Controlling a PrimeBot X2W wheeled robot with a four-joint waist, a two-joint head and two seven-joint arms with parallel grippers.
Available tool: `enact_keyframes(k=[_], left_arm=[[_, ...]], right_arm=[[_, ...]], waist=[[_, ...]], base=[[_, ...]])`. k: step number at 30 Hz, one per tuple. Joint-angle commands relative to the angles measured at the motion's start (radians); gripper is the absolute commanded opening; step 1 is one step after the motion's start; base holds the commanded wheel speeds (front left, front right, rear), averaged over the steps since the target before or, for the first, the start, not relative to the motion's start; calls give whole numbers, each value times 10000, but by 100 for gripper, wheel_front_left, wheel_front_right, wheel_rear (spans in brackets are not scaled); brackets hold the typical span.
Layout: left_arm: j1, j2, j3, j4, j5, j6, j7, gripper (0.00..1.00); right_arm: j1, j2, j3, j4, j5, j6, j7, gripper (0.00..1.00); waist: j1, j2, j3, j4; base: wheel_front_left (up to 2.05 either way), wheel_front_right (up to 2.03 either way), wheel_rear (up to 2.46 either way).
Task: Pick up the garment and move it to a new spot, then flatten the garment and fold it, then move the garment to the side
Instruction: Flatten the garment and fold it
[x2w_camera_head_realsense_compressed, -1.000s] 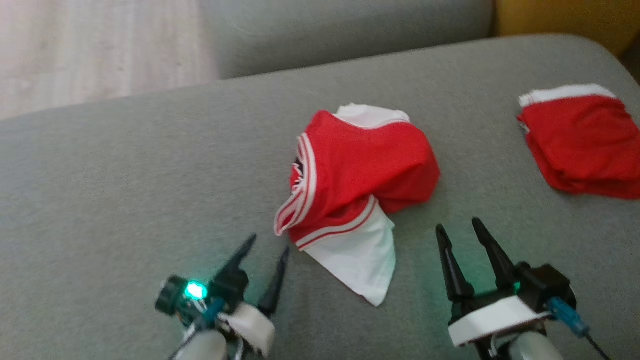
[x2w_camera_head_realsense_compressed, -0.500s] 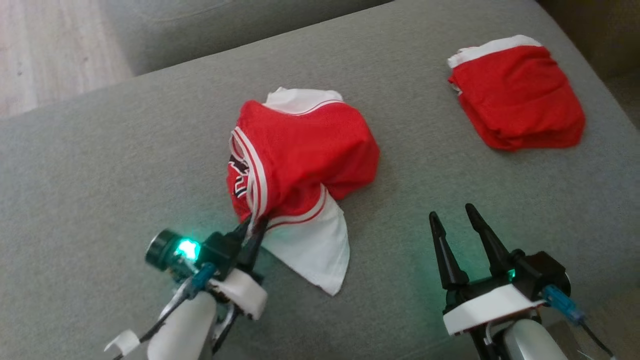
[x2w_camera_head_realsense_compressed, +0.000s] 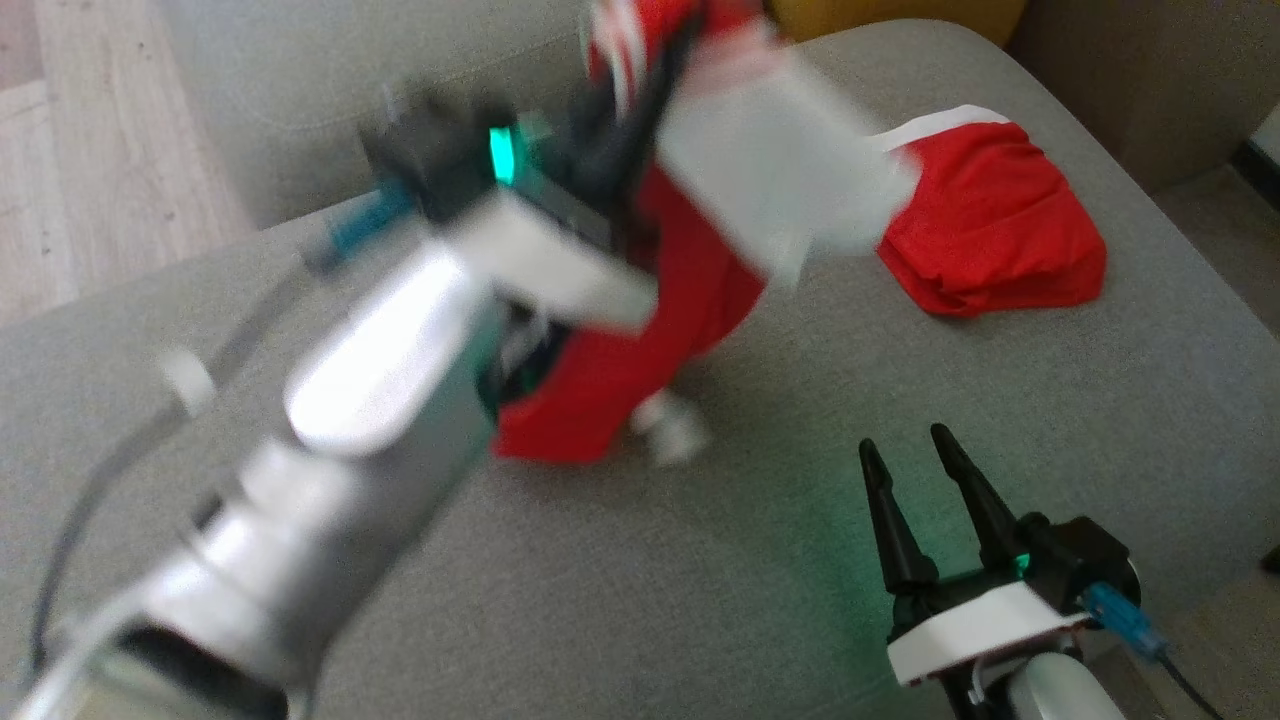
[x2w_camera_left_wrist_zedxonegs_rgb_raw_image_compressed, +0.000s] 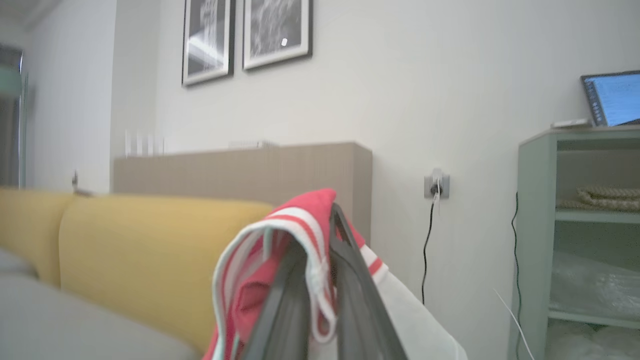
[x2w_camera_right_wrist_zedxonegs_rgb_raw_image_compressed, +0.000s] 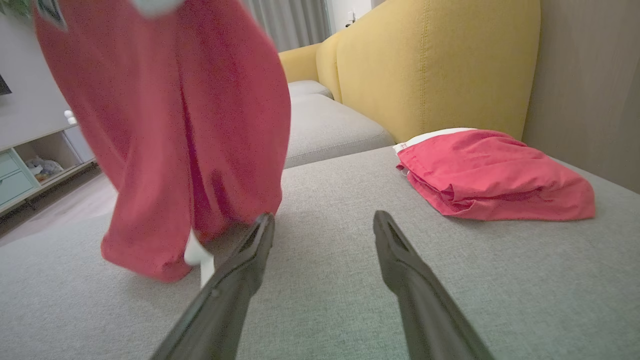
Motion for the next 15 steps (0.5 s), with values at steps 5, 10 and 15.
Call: enact_keyframes(k=[5, 10, 15], left_arm=[[-2296, 313, 1268, 380, -193, 103, -95, 0], [-2022, 596, 2085, 1192, -889, 539, 82, 0], [839, 1298, 2370, 1704, -1825, 853, 516, 0]], right_arm=[[-16, 25, 208, -295, 131, -7, -36, 100], [79, 26, 119, -315, 255, -7, -36, 100], [213, 27, 65, -369, 362, -7, -36, 100]], waist=[[1, 0, -145, 273], [1, 0, -303, 634], [1, 0, -265, 991]], base=[[0, 0, 0], [0, 0, 0], [0, 0, 0]])
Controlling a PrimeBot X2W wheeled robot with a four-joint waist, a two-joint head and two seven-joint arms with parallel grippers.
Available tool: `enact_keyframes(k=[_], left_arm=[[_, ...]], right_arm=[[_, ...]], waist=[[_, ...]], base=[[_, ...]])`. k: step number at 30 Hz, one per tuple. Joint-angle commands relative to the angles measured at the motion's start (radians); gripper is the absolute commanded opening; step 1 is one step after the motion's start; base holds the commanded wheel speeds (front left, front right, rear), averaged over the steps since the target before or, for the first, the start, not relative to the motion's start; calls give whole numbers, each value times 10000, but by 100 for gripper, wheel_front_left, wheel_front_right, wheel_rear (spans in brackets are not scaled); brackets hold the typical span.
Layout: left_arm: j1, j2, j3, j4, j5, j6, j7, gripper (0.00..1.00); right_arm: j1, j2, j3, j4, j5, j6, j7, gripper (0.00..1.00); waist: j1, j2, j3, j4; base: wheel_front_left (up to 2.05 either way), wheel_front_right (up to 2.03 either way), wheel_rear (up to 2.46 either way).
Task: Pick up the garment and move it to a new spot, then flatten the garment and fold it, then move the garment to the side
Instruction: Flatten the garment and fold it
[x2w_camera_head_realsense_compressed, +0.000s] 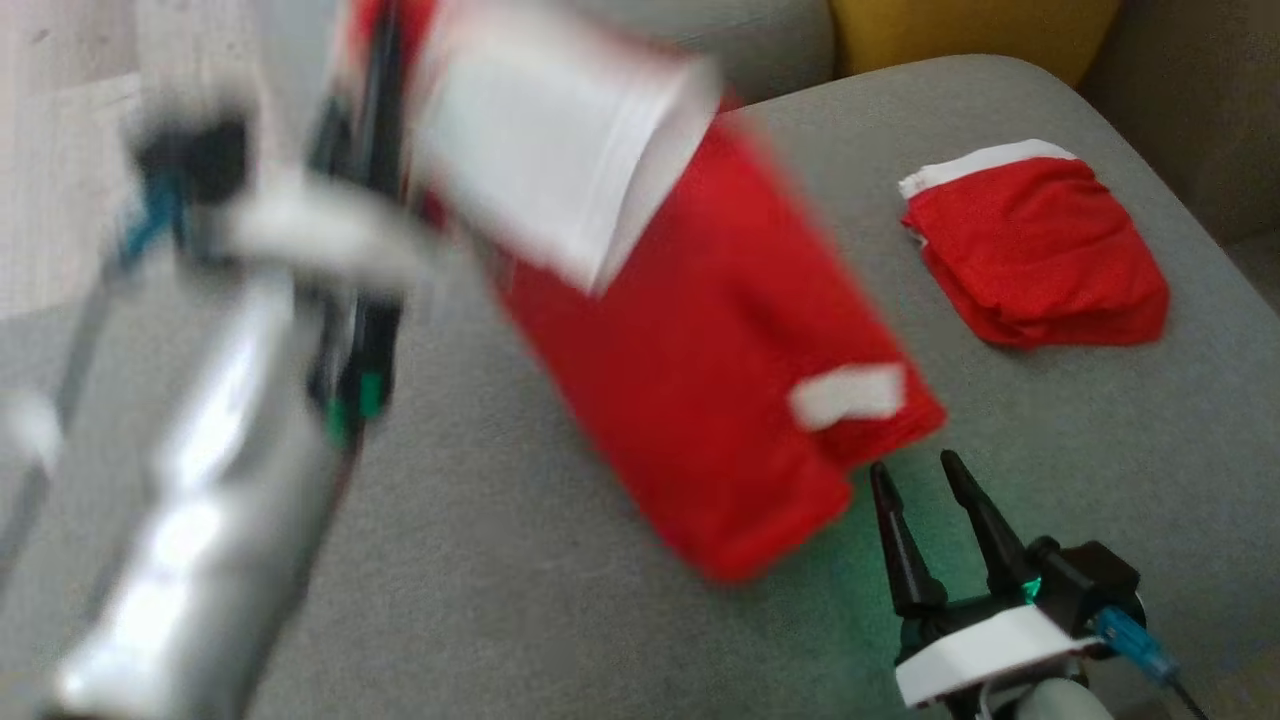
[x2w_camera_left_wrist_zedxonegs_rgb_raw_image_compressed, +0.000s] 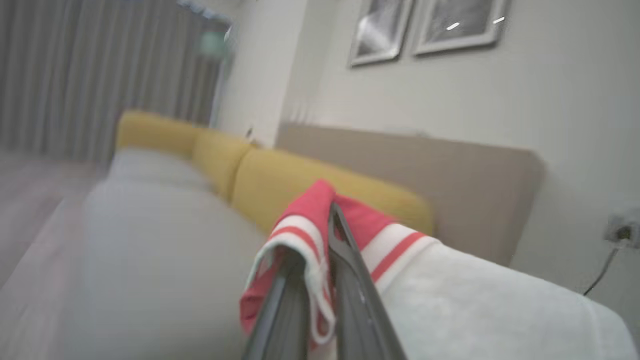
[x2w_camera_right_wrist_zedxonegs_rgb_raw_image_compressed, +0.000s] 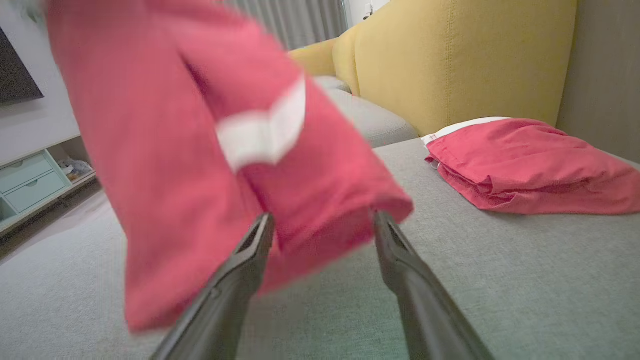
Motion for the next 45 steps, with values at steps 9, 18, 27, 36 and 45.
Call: enact_keyframes(k=[9, 18, 27, 36, 45], left_arm=[[3960, 999, 1517, 1167, -541, 733, -715, 100], [6425, 600, 2153, -1987, 4262, 1528, -740, 100], [6775, -208, 918, -1747, 7020, 1311, -742, 100], [5220, -434, 578, 1018, 7829, 1559, -743, 100], [4223, -504, 386, 3018, 8022, 1593, -661, 100]], right_arm=[[-368, 6, 200, -331, -34, -7, -36, 100], [-299, 6, 109, -264, -151, -7, -36, 100], [-583, 6, 497, -129, -94, -7, -36, 100], [-739, 7, 527, -62, -125, -7, -36, 100], [-767, 7, 508, -9, -64, -7, -36, 100]], waist=[[0, 0, 564, 527], [0, 0, 797, 938], [0, 0, 985, 896], [0, 0, 1265, 347], [0, 0, 1361, 77]], base=[[0, 0, 0], [0, 0, 0], [0, 0, 0], [0, 0, 0], [0, 0, 0]])
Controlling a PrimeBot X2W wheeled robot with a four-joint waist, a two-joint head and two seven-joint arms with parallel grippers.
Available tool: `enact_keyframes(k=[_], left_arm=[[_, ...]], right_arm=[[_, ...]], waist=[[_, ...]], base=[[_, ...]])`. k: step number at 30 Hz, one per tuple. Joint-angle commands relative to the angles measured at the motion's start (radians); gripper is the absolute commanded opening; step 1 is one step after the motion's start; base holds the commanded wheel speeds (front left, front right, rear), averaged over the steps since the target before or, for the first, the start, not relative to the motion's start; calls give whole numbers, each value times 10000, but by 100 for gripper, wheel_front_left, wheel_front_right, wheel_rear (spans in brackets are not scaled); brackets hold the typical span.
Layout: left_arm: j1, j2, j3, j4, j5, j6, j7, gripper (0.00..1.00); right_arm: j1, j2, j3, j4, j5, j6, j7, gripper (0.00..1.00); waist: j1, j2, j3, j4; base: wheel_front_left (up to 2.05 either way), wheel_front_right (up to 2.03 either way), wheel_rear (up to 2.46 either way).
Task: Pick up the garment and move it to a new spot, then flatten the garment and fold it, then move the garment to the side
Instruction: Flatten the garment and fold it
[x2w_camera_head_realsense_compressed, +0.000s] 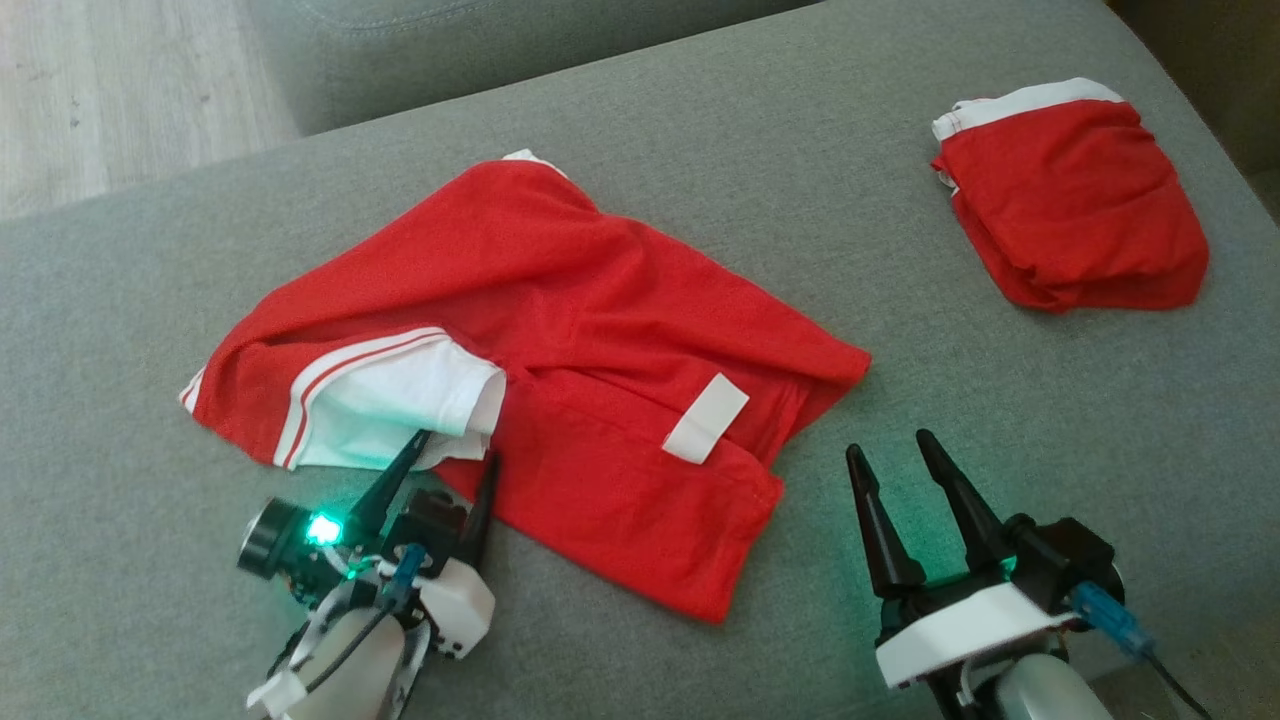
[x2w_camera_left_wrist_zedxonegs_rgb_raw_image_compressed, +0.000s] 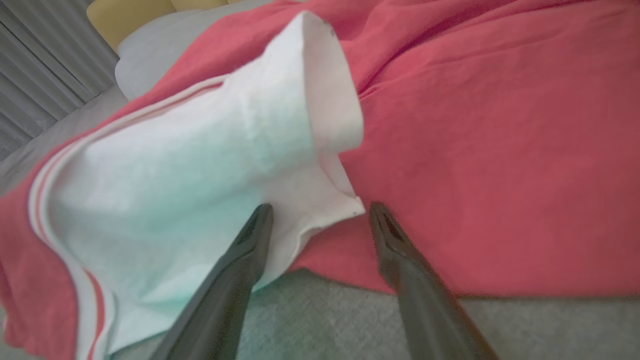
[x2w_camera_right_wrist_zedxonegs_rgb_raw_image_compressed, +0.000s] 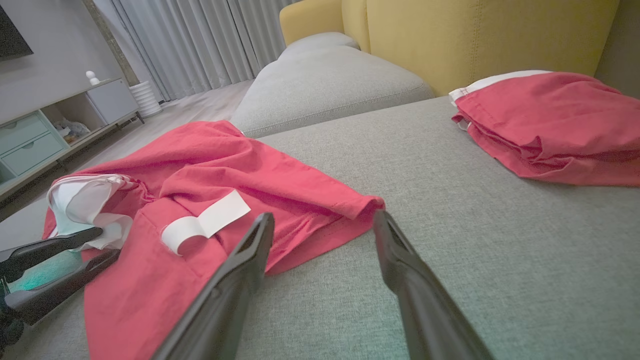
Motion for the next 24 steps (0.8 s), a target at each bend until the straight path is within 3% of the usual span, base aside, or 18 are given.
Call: enact_keyframes(k=[1, 2, 4, 11, 17, 19, 24], left_arm=[[-363, 112, 237, 36, 25, 1, -23, 99], [-420, 103, 202, 45, 63, 45, -42, 50], [-500, 95, 126, -32, 147, 149, -70, 0], [-425, 335, -2, -1420, 258, 319, -90, 0], [-56, 866, 234, -3162, 223, 653, -91, 0], [331, 1374, 562, -4308, 165, 958, -92, 0], [887, 2155, 1070, -5688, 82, 1301, -92, 0]], right_arm=[[-306, -22, 183, -278, 47, -7, -36, 100], [-306, -22, 171, -290, 56, -7, -36, 100], [-307, -22, 141, -314, 74, -7, -36, 100], [-274, -22, 158, -265, 89, -7, -36, 100], [-245, -28, 623, -10, 365, -7, -36, 100], [-195, -181, 1117, 117, 830, -7, -36, 100], [-152, -666, 1952, 316, 1538, -7, -36, 100]], waist=[[0, -1, 8, 6], [0, -1, 15, 16], [0, -1, 38, 76], [0, -1, 82, 444], [0, -1, 88, 725], [0, -1, 64, 860], [0, -1, 78, 1065]], base=[[0, 0, 0], [0, 0, 0], [0, 0, 0], [0, 0, 0], [0, 0, 0], [0, 0, 0], [0, 0, 0]])
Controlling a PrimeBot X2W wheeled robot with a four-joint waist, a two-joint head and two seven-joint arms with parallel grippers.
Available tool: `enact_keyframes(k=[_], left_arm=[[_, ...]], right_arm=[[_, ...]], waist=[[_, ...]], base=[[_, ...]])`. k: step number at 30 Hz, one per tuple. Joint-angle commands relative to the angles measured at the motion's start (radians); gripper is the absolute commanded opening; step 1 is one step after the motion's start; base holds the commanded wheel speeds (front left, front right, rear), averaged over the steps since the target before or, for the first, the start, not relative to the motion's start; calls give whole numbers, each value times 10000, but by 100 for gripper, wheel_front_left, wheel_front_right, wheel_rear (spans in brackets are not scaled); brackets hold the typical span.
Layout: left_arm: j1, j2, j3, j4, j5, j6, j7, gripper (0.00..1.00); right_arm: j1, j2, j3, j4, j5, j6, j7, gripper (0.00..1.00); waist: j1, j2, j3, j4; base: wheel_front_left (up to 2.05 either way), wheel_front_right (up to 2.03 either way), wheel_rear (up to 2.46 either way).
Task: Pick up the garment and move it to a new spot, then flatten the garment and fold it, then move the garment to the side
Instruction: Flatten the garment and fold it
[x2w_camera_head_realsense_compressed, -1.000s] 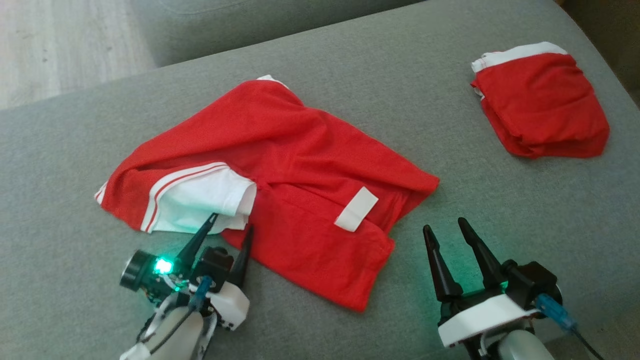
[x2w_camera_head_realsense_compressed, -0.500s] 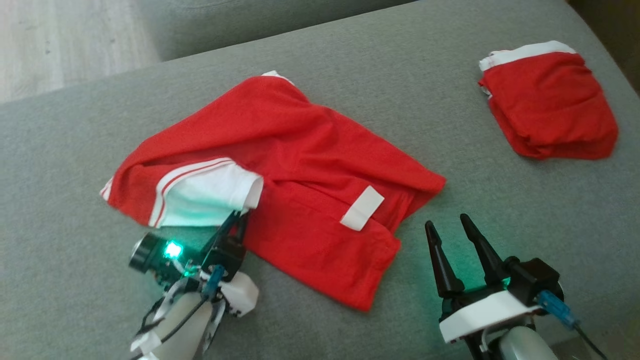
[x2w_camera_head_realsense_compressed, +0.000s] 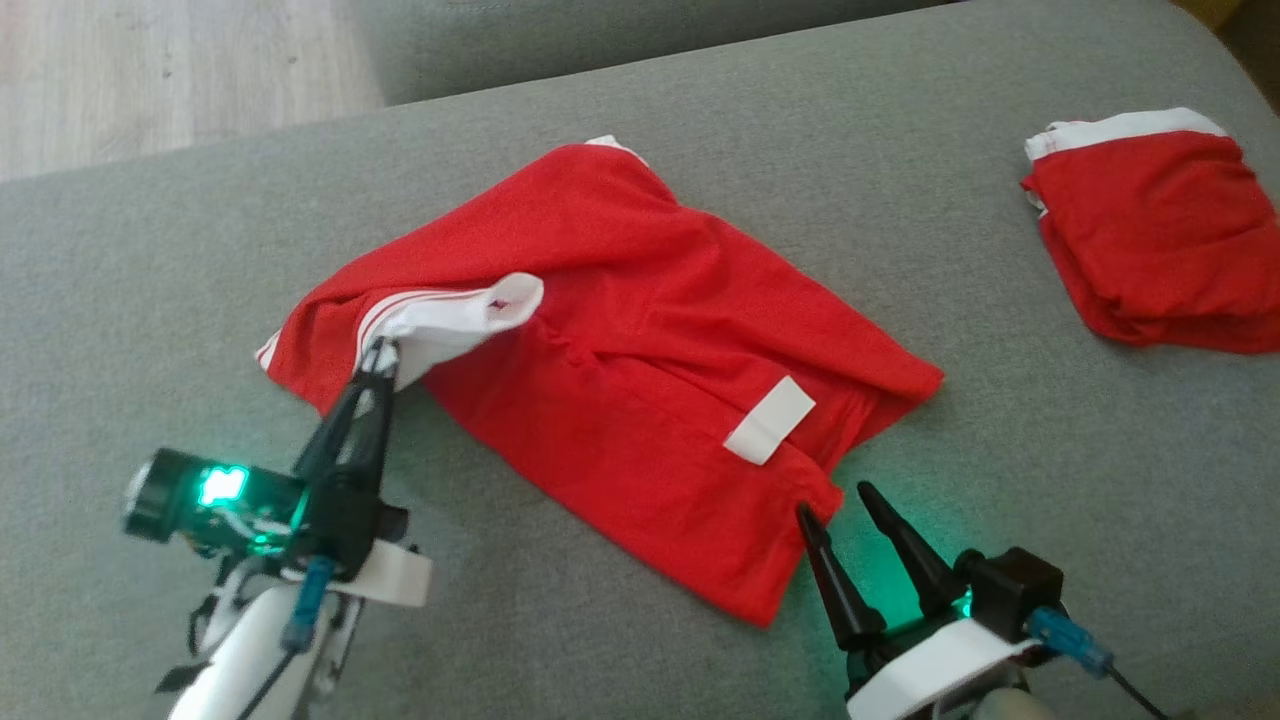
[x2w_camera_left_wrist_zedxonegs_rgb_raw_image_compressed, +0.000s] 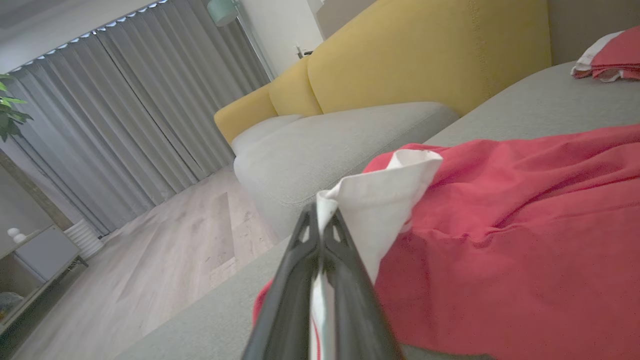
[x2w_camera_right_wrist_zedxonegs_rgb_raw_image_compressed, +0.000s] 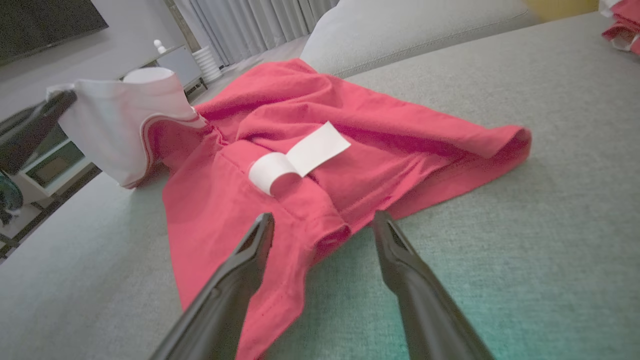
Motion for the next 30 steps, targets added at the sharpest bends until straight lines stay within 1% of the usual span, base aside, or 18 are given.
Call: enact_keyframes(k=[1, 6, 15, 16, 17, 18, 19, 20, 22, 26, 30], left_arm=[[-247, 386, 519, -511, -75, 124, -48, 0], [-51, 665, 769, -1009, -215, 241, -48, 0], [47, 787, 862, -1253, -316, 360, -49, 0], [46, 799, 867, -1264, -325, 364, -49, 0], [40, 809, 882, -1272, -351, 381, -49, 0], [45, 813, 885, -1273, -361, 391, -49, 0], [53, 813, 888, -1271, -373, 400, -49, 0], [59, 814, 888, -1267, -384, 407, -49, 0], [66, 814, 882, -1263, -401, 417, -49, 0], [74, 808, 859, -1256, -428, 430, -49, 0], [88, 824, 848, -1263, -449, 449, -49, 0]], right_arm=[[-156, -178, 293, -165, 49, -7, -38, 100], [-265, -353, 682, 85, 268, -7, -38, 100], [-376, -523, 1055, 33, 421, -7, -38, 100], [-373, -542, 1065, 23, 427, -7, -38, 94], [-369, -571, 1075, 1, 438, -7, -38, 82], [-369, -581, 1078, -17, 443, -7, -38, 79], [-372, -592, 1083, -34, 443, -7, -38, 74], [-373, -601, 1085, -47, 442, -7, -38, 64], [-373, -612, 1079, -68, 436, -7, -38, 49], [-359, -616, 1060, -111, 397, -7, -38, 40], [-346, -606, 993, -176, 326, -7, -38, 42]], waist=[[0, 0, 19, 51], [0, 0, 88, 153], [0, 0, 163, 219], [0, 0, 168, 228], [0, 0, 167, 244], [0, 0, 161, 251], [0, 0, 152, 258], [0, 0, 143, 264], [0, 0, 126, 278], [0, 0, 92, 310], [0, 0, 70, 330]], base=[[0, 0, 0], [0, 0, 0], [0, 0, 0], [0, 0, 0], [0, 0, 0], [0, 0, 0], [0, 0, 0], [0, 0, 0], [0, 0, 0], [0, 0, 0], [0, 0, 0]])
